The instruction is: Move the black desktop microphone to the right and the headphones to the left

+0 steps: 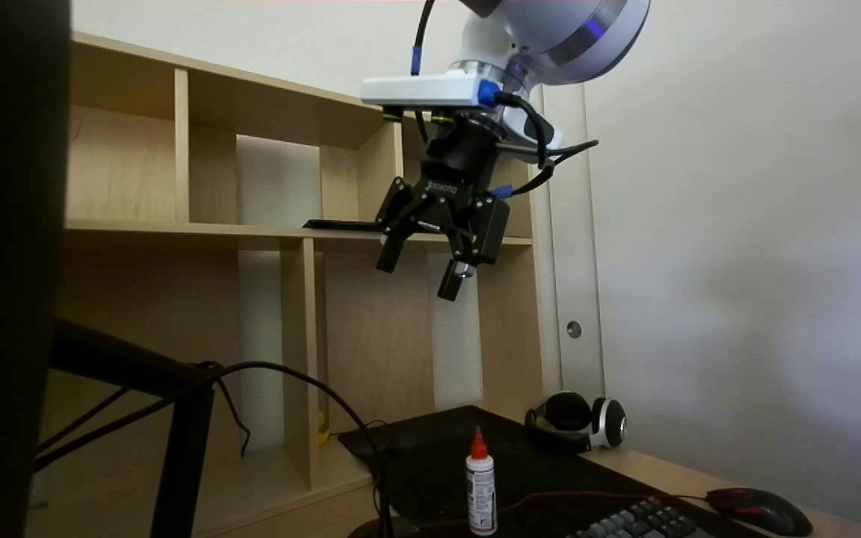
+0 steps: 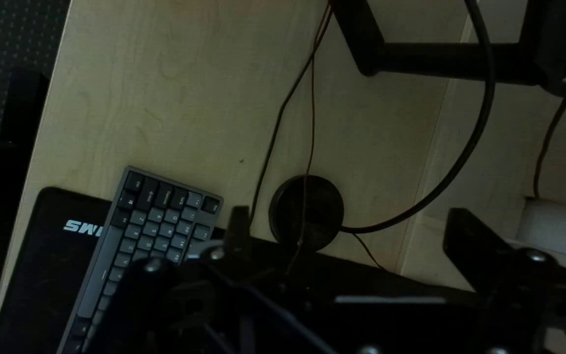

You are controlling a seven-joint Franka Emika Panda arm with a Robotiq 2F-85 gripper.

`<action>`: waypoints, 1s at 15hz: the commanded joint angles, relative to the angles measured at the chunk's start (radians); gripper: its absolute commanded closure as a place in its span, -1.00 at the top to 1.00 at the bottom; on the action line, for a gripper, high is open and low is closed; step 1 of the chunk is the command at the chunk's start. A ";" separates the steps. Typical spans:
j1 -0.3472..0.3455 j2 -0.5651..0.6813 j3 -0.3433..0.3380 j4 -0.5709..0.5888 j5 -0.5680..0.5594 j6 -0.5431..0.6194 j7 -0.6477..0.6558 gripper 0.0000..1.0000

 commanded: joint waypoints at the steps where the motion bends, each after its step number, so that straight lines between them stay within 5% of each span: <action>1: 0.030 0.045 -0.030 0.000 -0.078 0.020 0.099 1.00; 4: 0.040 0.069 -0.039 -0.001 -0.119 0.029 0.226 1.00; 10: 0.096 0.109 -0.083 -0.005 -0.071 0.114 0.252 1.00; 15: 0.089 0.166 -0.078 0.040 -0.160 0.070 0.296 1.00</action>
